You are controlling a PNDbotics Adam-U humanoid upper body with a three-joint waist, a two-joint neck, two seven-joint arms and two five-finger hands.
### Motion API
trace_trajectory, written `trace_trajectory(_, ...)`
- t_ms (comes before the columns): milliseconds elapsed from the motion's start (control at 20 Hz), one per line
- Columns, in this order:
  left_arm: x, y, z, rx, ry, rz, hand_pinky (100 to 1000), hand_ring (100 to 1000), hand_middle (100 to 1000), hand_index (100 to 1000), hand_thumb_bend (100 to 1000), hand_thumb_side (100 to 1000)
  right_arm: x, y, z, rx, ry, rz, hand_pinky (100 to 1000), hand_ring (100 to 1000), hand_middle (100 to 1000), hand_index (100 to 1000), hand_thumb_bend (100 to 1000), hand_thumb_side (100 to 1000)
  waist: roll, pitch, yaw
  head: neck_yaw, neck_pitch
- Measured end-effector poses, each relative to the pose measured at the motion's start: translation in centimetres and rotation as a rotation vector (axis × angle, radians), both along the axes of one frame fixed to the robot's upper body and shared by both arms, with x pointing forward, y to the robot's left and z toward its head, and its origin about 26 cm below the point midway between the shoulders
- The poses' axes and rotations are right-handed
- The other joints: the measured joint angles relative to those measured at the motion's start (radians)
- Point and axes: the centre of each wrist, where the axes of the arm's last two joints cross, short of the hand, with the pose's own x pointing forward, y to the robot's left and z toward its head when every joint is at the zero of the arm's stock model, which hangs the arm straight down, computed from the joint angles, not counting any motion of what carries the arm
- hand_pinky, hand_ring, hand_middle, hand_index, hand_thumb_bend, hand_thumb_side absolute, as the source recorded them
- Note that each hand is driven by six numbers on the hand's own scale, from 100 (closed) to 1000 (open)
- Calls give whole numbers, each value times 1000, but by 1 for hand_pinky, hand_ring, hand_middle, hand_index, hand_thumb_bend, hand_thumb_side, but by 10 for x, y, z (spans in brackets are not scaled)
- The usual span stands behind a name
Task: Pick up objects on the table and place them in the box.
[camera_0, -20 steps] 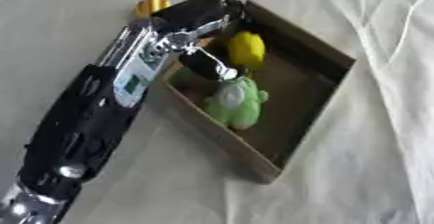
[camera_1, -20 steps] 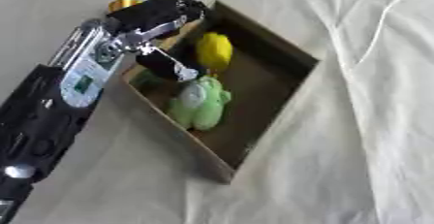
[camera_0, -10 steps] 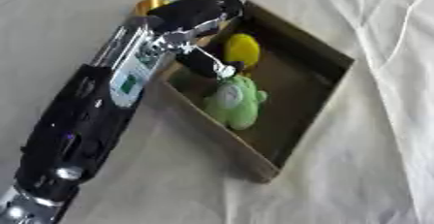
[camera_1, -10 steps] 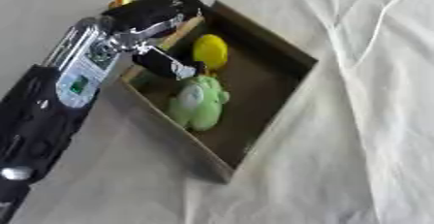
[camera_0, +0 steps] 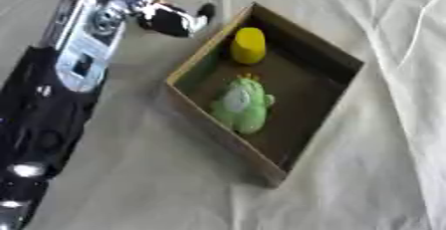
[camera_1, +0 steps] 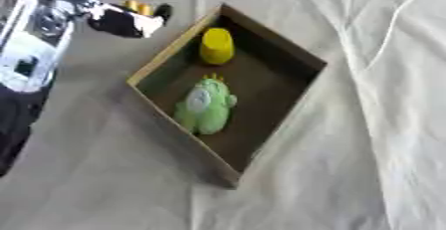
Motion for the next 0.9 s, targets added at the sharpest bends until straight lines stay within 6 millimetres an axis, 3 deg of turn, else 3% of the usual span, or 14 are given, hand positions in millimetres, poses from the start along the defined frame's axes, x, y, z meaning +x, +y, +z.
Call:
trace_trajectory(250,13,67,0,21,40,166,927,905,830,909,429,144,-1,-2,2,-19,-5,-19,855,946,654,825,100,395,28,-2,-26,4,0)
trace_trajectory(400,23,96,-8,65,107,227,928,911,836,917,416,206,-1,-2,4,-29,-8,-25,855,950,653,825,100,408,46,6,-51,13,-2)
trace_trajectory(650,39,122,-26,79,229,243,928,911,828,916,360,291,0,1,10,-52,-23,-14,856,956,651,825,100,428,67,34,-99,39,-19)
trace_trajectory(900,47,134,-30,52,297,218,929,913,831,914,363,281,1,5,15,-81,-36,0,857,962,648,825,100,450,97,60,-143,67,-38)
